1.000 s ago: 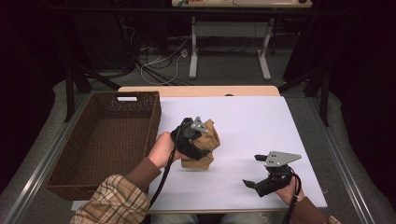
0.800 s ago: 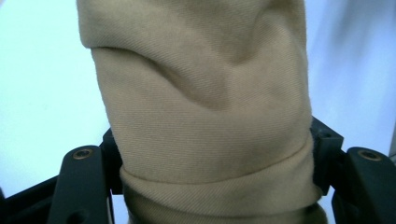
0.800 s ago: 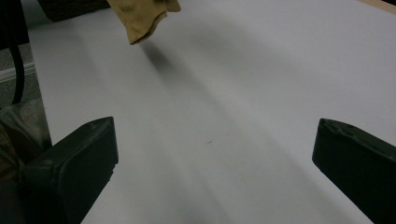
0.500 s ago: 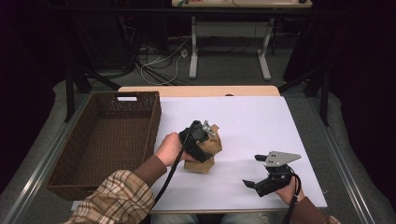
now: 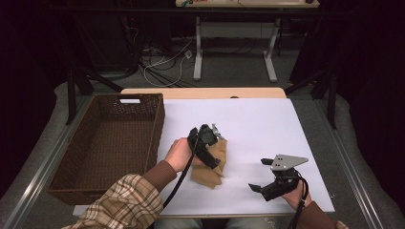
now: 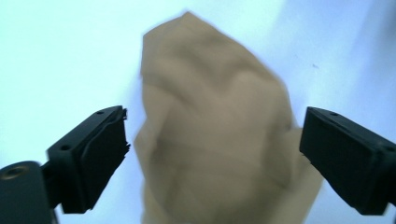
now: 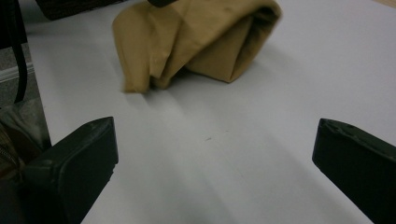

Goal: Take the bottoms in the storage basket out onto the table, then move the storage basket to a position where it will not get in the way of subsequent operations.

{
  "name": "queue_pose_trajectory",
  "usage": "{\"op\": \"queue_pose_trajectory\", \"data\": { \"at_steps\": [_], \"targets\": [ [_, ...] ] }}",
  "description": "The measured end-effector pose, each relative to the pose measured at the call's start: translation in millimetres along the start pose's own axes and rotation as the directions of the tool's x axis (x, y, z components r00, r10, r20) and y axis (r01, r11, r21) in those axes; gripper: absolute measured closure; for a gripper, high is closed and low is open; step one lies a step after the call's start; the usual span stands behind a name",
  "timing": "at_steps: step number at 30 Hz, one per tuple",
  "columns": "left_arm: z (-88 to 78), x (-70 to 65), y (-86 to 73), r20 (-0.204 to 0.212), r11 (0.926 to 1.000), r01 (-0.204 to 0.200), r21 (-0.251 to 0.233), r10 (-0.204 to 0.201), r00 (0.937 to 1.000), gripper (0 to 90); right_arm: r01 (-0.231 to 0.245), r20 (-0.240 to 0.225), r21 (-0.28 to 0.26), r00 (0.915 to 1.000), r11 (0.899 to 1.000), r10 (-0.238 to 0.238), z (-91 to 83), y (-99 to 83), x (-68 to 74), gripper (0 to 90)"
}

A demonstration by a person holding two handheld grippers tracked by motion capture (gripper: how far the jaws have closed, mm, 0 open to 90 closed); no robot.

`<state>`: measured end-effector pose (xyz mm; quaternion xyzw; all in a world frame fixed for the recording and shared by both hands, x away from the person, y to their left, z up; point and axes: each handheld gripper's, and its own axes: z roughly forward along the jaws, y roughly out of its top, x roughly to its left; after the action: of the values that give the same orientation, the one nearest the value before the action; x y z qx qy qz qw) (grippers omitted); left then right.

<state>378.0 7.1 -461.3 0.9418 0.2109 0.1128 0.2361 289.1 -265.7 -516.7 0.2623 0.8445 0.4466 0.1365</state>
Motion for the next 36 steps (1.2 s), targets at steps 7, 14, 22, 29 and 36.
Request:
{"op": "queue_pose_trajectory", "data": {
  "at_steps": [7,14,22,29,36],
  "targets": [
    [-13.0,-9.2,-11.9,-0.025,0.9979,0.034,-0.055,-0.036,0.9991,2.2,-0.004,0.004,0.006,1.0,1.0,0.004,0.7,1.3,0.3,0.0],
    [-16.9,-21.3,-28.4,-0.026,0.9937,0.082,-0.076,-0.085,0.9961,0.8,-0.015,0.01,0.018,0.9998,1.0,0.015,3.2,5.6,0.1,0.0],
    [-19.6,-34.3,-40.5,-0.035,0.9824,0.129,-0.135,-0.134,0.9903,0.9,-0.035,0.014,0.037,0.9993,0.999,0.034,8.5,13.8,-2.7,0.0],
    [-13.5,-40.0,-47.8,-0.02,0.9707,0.163,-0.177,-0.169,0.9854,0.0,-0.046,0.011,0.066,0.9989,0.997,0.045,16.2,19.8,-5.5,0.2],
    [-8.4,-44.0,-59.8,-0.02,0.9607,0.182,-0.21,-0.19,0.9816,0.0,-0.053,0.009,0.088,0.9986,0.995,0.053,23.4,26.1,-8.0,0.7]
  ]
}}
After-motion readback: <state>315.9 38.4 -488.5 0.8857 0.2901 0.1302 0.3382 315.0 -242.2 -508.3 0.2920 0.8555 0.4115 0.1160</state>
